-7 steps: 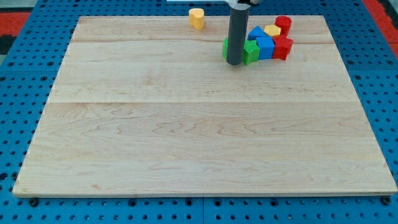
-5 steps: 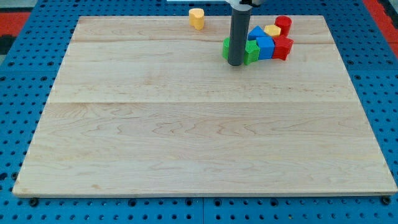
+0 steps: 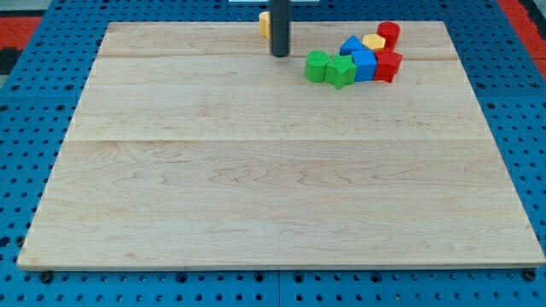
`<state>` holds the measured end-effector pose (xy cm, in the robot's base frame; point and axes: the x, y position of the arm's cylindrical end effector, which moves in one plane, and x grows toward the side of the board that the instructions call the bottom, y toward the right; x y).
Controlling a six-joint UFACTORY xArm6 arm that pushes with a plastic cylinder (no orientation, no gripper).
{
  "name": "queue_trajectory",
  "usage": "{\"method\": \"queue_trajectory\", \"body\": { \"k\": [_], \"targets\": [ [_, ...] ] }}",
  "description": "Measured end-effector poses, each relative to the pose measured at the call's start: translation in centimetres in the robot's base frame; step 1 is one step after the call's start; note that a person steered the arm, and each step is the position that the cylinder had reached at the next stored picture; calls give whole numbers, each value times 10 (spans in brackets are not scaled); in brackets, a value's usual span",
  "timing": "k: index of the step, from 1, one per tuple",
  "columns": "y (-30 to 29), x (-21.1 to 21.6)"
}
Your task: Move the green blocks to the center of the board
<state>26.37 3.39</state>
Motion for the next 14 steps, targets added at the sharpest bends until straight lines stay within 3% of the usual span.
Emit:
{"method": "queue_trajectory", "body": {
  "k": [1,3,4,5,6,7,8,9,10,11,12,13,14],
  "targets": [
    [66,26],
    [99,31],
    [57,64],
    [56,90],
    [86,57],
    [50,123],
    [36,136],
    [112,86],
    [75,47],
    [23,46],
    [12,106],
    [14,139],
    [21,139]
  ]
}}
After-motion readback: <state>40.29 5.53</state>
